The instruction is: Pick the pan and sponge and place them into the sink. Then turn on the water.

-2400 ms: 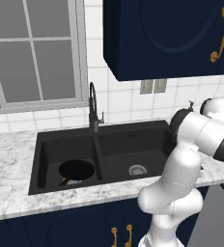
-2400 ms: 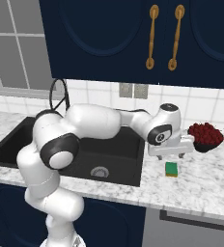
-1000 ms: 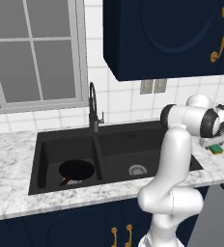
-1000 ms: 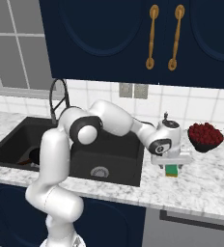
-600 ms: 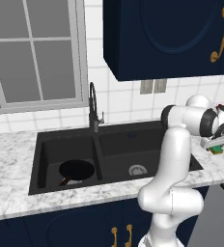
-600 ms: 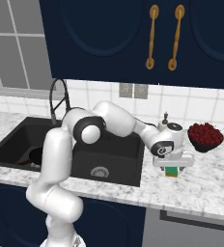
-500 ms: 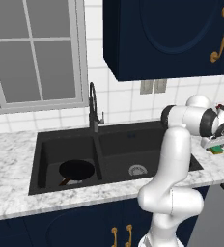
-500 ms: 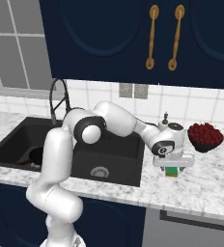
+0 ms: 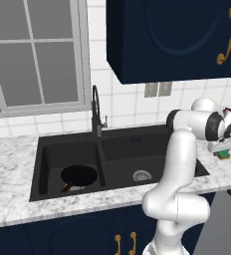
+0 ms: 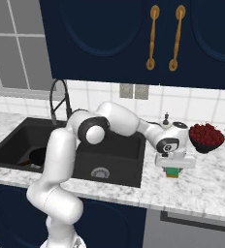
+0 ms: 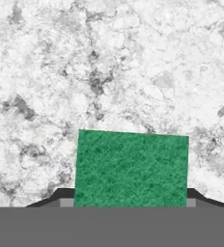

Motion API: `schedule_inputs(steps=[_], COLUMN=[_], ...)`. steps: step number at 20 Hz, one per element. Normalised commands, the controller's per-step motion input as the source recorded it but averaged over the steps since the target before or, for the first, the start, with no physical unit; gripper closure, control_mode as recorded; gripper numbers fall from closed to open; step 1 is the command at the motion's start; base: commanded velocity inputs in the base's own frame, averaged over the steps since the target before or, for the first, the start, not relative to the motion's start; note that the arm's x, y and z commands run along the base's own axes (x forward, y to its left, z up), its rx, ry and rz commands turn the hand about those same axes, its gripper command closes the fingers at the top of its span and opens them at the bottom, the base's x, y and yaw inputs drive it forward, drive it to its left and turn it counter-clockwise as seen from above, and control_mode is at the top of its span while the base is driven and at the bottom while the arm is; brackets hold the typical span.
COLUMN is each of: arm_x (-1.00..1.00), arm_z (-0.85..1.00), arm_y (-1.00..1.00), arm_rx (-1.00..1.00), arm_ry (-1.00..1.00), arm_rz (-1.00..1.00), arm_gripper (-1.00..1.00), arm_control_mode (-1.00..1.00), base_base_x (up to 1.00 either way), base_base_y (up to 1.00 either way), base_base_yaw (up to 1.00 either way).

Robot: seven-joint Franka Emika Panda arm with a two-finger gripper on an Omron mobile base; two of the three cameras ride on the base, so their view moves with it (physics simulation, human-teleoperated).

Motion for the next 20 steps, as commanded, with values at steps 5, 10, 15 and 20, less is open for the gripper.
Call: schedule_inputs(steps=[5, 10, 15, 20], arm_x=[-0.34, -0.38, -0.49, -0.25], arm_z=[-0.11, 0.00, 0.07, 0.18], arm_y=[0.14, 0.07, 0.05, 0.13], arm_rx=[0.00, 0.00, 0.00, 0.00], arm_ry=[-0.04, -0.11, -0.15, -0.07], arm_rz=[0.27, 0.66, 0.64, 0.73], arm_gripper=[1.00, 1.00, 1.00, 1.00], arm_control_mode=[-1.00, -1.00, -1.00, -1.00], base_base_x=[0.00, 0.00, 0.00, 0.00], base_base_y=[0.00, 0.00, 0.00, 0.00], base_base_yaw=[0.00, 0.00, 0.00, 0.00])
